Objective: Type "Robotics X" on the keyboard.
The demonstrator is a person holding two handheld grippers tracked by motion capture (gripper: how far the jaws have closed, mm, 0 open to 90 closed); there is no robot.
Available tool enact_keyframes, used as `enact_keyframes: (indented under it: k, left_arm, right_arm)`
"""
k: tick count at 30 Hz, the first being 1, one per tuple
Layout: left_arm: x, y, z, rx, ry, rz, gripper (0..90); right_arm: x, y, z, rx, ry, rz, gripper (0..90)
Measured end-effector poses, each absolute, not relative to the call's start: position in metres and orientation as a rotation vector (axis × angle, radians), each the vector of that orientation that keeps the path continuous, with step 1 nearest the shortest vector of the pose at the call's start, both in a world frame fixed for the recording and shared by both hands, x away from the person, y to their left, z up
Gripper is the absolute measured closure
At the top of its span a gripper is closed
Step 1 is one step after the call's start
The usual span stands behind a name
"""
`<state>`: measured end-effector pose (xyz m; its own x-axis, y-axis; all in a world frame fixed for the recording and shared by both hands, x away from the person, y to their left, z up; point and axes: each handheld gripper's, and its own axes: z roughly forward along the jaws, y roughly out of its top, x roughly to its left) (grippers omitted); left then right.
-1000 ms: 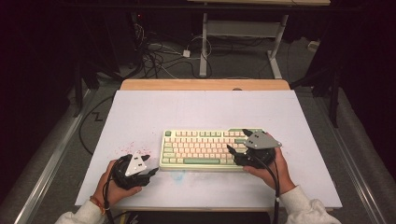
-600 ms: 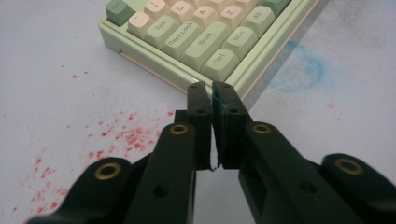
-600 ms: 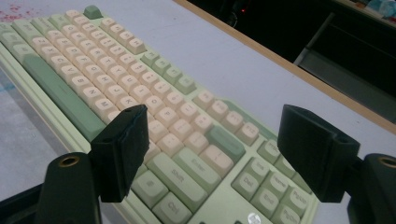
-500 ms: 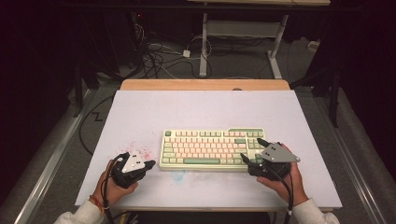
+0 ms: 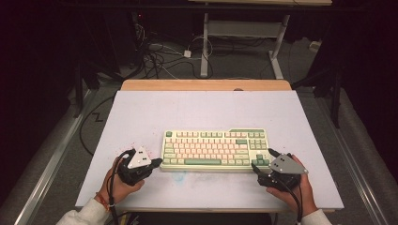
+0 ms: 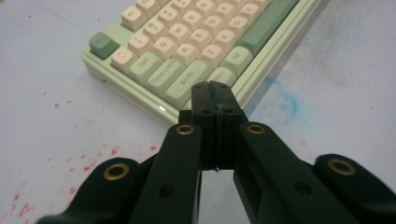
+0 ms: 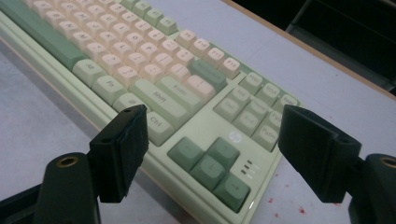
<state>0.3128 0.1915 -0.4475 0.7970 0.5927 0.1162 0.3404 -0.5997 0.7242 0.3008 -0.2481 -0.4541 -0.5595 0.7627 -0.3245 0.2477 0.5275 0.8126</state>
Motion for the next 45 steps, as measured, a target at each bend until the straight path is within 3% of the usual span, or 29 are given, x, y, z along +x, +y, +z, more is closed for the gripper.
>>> enact_keyframes:
  k: [31,45]
  left_arm:
    - [0.355,0.112,-0.436,2.358,0.532,0.383,86.9]
    - [0.367,0.098,-0.445,2.411,0.538,0.374,85.8]
  right_arm:
    - [0.3,-0.243,-0.46,0.79,2.117,0.943,24.8]
    - [0.3,-0.244,-0.461,0.779,2.128,0.936,24.9]
